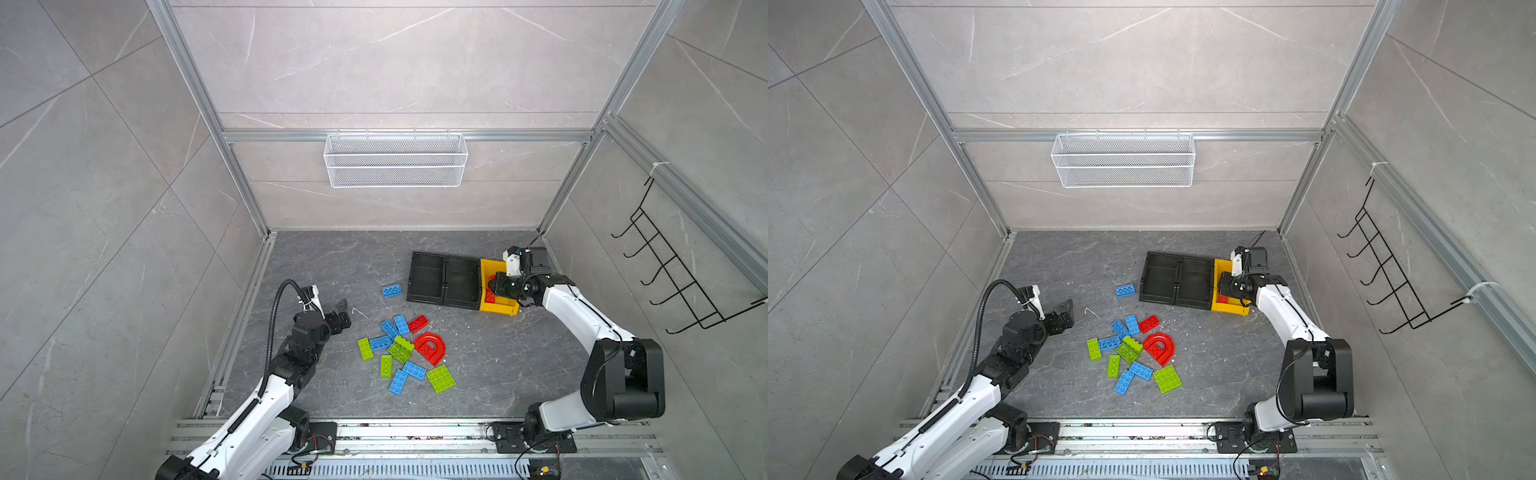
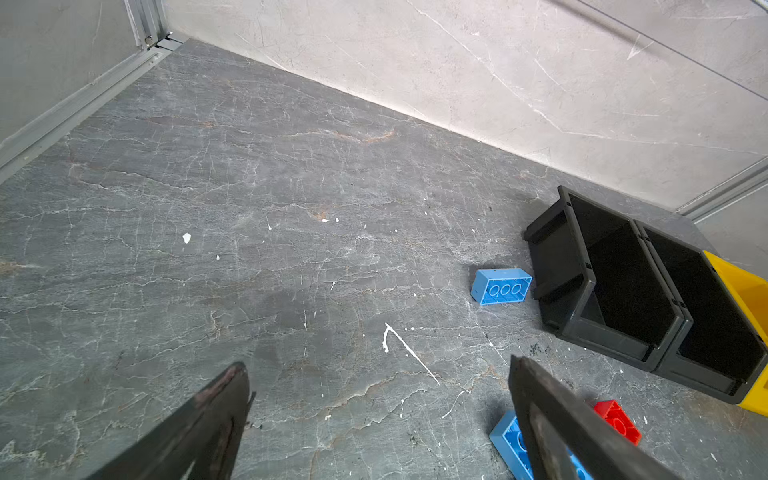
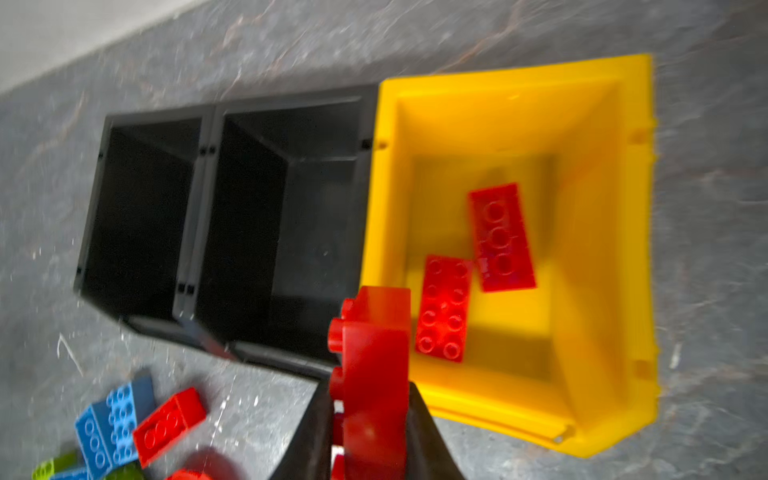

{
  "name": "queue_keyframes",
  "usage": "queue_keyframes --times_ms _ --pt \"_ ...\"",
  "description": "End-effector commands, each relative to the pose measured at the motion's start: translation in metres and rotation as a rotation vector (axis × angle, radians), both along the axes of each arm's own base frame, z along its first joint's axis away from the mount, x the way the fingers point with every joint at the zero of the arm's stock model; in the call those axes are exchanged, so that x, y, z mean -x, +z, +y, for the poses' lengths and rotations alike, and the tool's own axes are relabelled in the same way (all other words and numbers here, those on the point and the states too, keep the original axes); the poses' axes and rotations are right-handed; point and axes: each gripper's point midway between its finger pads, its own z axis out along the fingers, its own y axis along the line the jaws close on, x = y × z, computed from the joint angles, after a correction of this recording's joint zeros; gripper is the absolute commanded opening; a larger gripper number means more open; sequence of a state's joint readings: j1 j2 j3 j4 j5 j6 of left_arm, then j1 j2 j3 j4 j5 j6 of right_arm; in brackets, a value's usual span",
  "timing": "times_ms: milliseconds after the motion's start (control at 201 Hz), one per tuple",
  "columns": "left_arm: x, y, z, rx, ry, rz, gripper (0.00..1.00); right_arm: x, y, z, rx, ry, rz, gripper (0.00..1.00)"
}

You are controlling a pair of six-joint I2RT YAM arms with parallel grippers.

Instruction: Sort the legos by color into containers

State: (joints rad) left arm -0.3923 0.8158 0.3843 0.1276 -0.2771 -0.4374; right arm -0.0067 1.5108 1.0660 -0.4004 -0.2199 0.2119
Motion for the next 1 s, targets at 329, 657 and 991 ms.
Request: queue_keyframes --times_ms 329,657,991 --pt "-0.006 0.009 -0.003 -0.001 -0.010 -0.027 0.99 -0.025 -0.019 -0.025 0.065 -0.083 0.012 0.24" --pt "-0.004 0.016 -0.004 0.008 -0.024 -0.045 0.99 -0.021 0.026 -0.018 0.061 -0.072 -0.064 0.60" --pt "-0.002 0.015 -0.001 0.003 -0.010 -0.051 0.99 0.052 0.063 0.143 -0.009 0.248 -0.126 0.63"
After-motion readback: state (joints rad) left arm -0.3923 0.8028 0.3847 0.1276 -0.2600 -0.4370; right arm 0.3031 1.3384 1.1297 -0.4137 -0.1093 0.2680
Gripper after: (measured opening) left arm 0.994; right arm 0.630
